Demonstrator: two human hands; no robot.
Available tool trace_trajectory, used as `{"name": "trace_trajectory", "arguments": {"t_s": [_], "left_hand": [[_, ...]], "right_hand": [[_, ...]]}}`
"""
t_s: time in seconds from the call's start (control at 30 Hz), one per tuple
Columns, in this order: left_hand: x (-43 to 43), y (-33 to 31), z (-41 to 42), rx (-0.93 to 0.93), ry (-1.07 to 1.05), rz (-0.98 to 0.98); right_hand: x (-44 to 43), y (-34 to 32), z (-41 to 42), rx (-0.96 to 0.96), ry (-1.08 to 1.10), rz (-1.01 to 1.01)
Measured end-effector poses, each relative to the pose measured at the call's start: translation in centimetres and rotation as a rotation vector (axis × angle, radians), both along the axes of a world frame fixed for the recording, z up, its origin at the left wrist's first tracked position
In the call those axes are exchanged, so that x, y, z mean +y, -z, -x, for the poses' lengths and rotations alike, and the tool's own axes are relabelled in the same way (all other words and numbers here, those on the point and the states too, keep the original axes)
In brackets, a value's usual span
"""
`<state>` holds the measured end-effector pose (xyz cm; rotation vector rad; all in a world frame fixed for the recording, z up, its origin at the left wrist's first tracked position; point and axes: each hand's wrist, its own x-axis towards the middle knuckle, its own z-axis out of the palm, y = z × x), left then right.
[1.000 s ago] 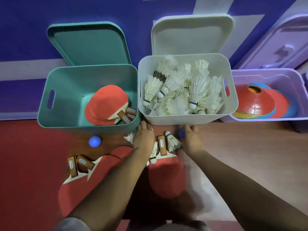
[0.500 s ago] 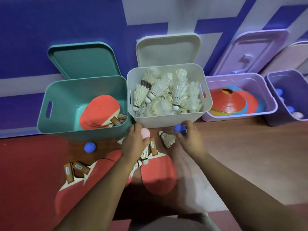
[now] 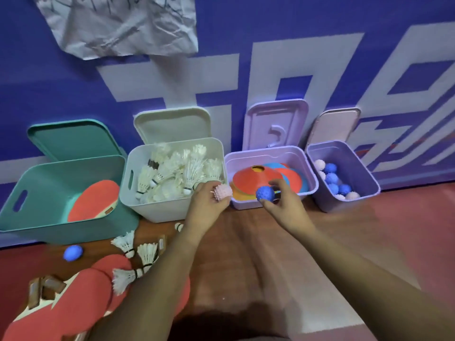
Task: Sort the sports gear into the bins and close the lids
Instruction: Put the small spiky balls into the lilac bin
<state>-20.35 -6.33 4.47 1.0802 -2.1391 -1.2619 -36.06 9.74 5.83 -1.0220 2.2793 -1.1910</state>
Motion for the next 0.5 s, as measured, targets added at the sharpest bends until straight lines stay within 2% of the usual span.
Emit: {"name": "trace_trajectory", "arguments": {"t_s": [0.23, 0.5], "left_hand": [[7.6, -1.5, 15.6, 0.023, 0.194, 0.081], [12.5, 0.9, 29.4, -0.141, 0.386, 0.084]], "right_hand": [[9.1, -2.4, 12.4, 0.026, 0.236, -0.075], [13.2, 1.3, 22.7, 0.009, 0.348, -0.241]]}}
